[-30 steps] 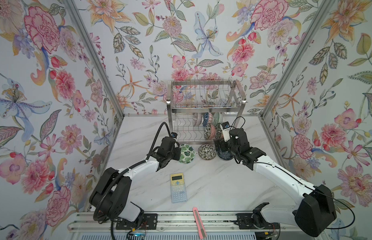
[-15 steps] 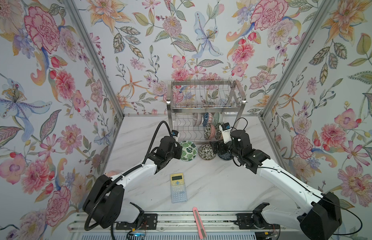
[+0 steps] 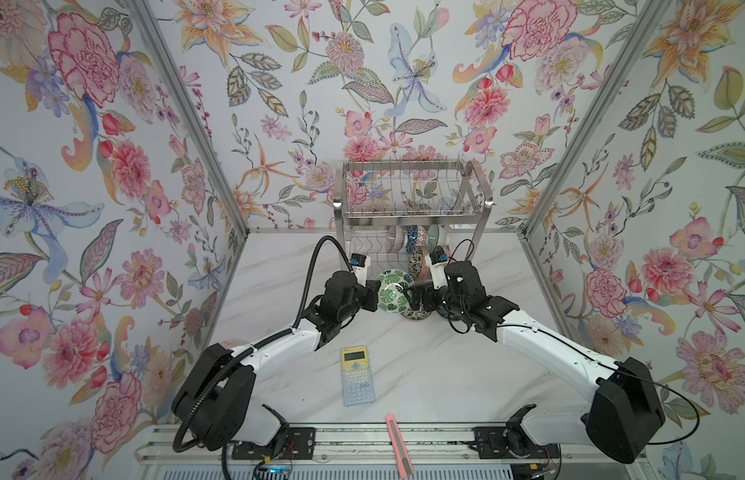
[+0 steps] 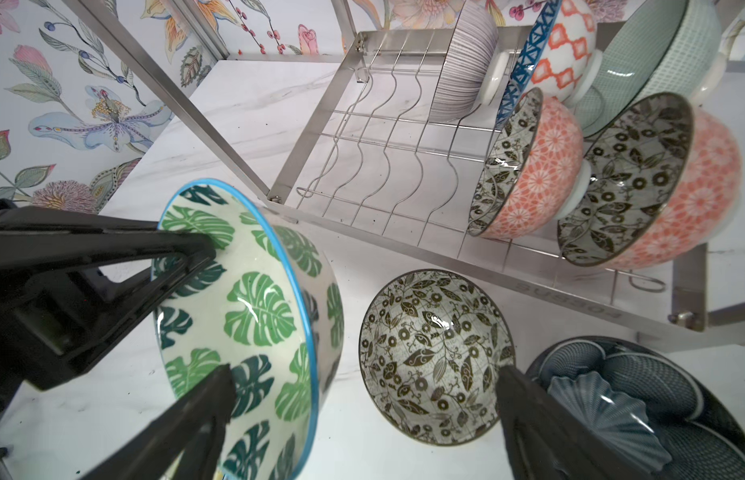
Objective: Load the bowls into the dish rack
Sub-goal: 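Close the right gripper on the monstera bowl held by the left gripper, then carry the monstera bowl with the right gripper into the rack while the left withdraws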
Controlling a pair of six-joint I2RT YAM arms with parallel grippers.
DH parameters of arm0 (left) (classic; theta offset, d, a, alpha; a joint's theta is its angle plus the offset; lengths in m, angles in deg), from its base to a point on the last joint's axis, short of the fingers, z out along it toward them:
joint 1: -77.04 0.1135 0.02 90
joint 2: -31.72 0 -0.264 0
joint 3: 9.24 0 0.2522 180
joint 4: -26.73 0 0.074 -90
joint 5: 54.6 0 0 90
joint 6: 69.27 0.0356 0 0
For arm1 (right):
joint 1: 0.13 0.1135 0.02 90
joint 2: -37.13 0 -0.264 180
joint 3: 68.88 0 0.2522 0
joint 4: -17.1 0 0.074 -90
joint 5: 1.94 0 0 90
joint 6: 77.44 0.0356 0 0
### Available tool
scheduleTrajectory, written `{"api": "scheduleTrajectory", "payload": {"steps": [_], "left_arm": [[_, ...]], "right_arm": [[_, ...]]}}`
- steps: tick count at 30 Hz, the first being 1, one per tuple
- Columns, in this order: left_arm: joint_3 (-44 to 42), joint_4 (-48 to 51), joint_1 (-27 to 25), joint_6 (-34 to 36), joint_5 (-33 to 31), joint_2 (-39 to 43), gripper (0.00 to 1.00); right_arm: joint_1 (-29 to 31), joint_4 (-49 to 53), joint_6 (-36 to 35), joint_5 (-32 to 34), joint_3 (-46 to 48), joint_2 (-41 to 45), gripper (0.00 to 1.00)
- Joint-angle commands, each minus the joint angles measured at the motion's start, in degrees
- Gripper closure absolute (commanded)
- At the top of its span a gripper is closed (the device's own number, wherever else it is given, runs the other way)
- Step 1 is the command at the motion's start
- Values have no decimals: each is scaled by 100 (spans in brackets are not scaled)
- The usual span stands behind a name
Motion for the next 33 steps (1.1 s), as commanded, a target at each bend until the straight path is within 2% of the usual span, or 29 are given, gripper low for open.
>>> {"api": "scheduleTrajectory", "payload": {"steps": [1,10,14,21,30,31,32,33], "left_arm": [[97,-526,-92,-183,149,-52,100],[129,-623,-139,-201,221,-117,100],[132,-645,-145,-185,246,-146,100],[97,-665,-161,-191,285,-146,100],[122,-470,-150,-84,230,-115,100],[166,-354,-147,-18,193,-103,86],[219,-189,-143,65,138,-75,57],[278,-24,-141,145,78,-33,37]], "right_arm": [[28,-376,306,-110,-169,-163,6],[46,-586,494,-166,-216,-633,35],[55,-561,500,-138,-285,-711,61],[53,-458,460,-56,-384,-751,98],[64,-410,341,61,-373,-646,100],[64,-395,314,80,-380,-631,100],[55,-378,286,123,-391,-612,100],[53,-345,247,148,-404,-598,100]]}}
